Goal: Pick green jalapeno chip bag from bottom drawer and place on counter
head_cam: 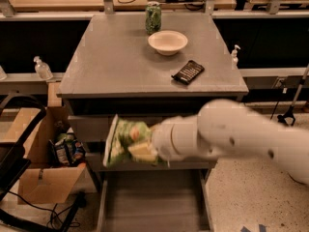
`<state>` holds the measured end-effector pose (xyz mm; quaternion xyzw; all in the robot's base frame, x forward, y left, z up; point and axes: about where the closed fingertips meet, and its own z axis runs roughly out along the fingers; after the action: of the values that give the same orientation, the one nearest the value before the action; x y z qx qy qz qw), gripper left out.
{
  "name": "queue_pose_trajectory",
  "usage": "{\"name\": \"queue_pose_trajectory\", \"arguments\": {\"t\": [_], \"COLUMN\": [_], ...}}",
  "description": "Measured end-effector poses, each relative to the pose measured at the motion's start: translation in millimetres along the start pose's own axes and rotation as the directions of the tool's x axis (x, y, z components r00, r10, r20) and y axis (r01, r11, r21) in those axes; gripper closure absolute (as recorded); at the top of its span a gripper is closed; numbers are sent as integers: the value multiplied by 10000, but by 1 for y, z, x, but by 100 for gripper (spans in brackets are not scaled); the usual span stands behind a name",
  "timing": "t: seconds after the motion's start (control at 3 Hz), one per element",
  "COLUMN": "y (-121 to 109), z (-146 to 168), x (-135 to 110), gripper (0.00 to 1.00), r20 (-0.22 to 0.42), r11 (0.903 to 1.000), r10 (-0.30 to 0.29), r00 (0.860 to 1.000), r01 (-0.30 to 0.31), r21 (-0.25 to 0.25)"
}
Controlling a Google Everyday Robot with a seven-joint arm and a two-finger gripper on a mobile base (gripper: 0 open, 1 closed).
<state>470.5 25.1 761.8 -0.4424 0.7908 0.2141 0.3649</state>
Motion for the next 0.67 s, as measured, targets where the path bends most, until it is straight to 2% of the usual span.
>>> {"name": "queue_pose_trajectory", "arguments": {"t": [0.33,0.67], "y": [-40,-87], "z": [-11,-2], "x": [-61,-114], "gripper": [100,100], "r20": [190,-802], "r11": [9995,9987], "r10": [-302,-308], "r00": [9994,9963], "r01": [304,273], "r21": [-126,-436]}}
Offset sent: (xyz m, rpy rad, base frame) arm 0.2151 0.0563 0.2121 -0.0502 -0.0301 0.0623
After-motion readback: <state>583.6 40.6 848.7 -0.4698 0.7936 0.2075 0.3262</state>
